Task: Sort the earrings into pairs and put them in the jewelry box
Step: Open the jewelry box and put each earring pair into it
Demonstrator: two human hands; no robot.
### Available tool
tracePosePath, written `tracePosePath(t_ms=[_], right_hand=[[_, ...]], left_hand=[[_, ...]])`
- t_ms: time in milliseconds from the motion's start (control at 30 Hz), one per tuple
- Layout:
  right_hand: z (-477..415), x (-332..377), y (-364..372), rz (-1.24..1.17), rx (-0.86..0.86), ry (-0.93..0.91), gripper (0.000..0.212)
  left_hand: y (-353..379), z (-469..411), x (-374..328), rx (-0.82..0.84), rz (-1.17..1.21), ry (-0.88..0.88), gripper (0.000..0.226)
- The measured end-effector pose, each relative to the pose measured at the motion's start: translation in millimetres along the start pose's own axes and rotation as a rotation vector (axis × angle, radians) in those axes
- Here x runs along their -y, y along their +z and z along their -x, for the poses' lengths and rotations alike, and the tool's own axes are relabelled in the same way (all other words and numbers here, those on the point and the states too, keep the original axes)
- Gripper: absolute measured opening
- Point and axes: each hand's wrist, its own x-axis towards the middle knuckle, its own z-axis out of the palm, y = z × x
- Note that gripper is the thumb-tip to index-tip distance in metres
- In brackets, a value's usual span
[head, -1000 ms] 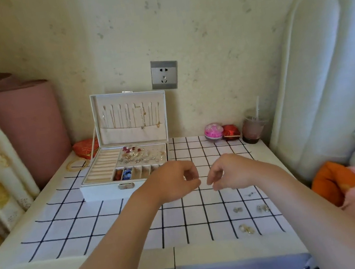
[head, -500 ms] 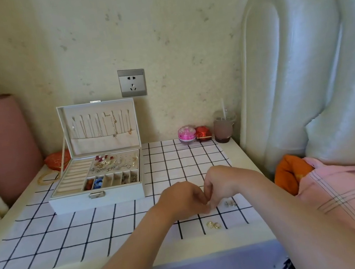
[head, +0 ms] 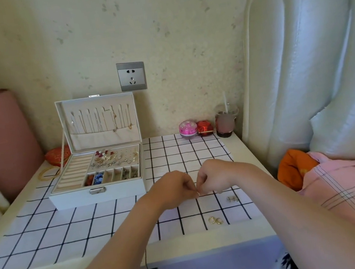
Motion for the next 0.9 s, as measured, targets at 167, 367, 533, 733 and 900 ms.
tracePosePath(t_ms=[167,367,533,733,900], right_hand=[[-3.0,12.7,-5.6,-0.29,-0.194,-0.026,0.012],[-14.9,29.2,-6.1,-0.573,-0.277,-0.108,0.007],[-32.3,45.7,-3.5,-0.712,-0.262,-0.179,0.012],[-49.2,80.7,-10.9,-0.815,-0.248,-0.275,0.01],[-68.7,110.5,-23.5,-0.924,-0.245,-0.362,0.011]], left_hand=[[-22.7,4.8,11.0,-0.207,0.139,0.032,0.011],[-47.5,8.6,23.3,-0.316,0.288,0.013,0.004],[-63.9,13.7,36.5,-0.387,0.372,0.0,0.002],[-92.4,25.4,50.6,-0.454,0.564,-0.053,0.003],[-122.7,34.4,67.5,-0.478,0.705,-0.069,0.014]])
